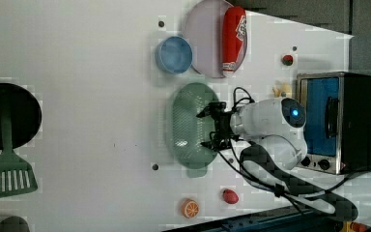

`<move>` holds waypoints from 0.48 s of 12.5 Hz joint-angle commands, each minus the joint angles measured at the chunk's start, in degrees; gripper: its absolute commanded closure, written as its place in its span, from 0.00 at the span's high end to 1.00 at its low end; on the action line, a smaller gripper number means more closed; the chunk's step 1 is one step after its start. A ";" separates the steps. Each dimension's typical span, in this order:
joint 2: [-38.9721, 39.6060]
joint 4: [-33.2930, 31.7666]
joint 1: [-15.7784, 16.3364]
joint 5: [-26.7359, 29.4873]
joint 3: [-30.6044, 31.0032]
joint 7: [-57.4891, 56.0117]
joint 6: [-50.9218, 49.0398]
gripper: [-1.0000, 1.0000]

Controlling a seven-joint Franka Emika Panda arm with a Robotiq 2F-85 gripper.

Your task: Drag strainer left to right.

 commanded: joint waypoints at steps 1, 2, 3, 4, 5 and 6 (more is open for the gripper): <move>-1.97 -0.48 -3.35 0.09 -2.00 -4.53 0.30 1.00; -2.26 -0.90 -3.72 0.09 -2.53 -4.53 0.33 1.00; -2.55 -1.25 -4.02 0.09 -3.02 -4.68 0.32 1.00; -2.70 -1.49 -4.21 0.09 -3.56 -4.86 0.34 1.00; -2.77 -1.70 -4.34 0.08 -4.18 -5.26 0.35 1.00; -2.78 -1.74 -4.40 0.09 -4.89 -6.54 0.35 1.00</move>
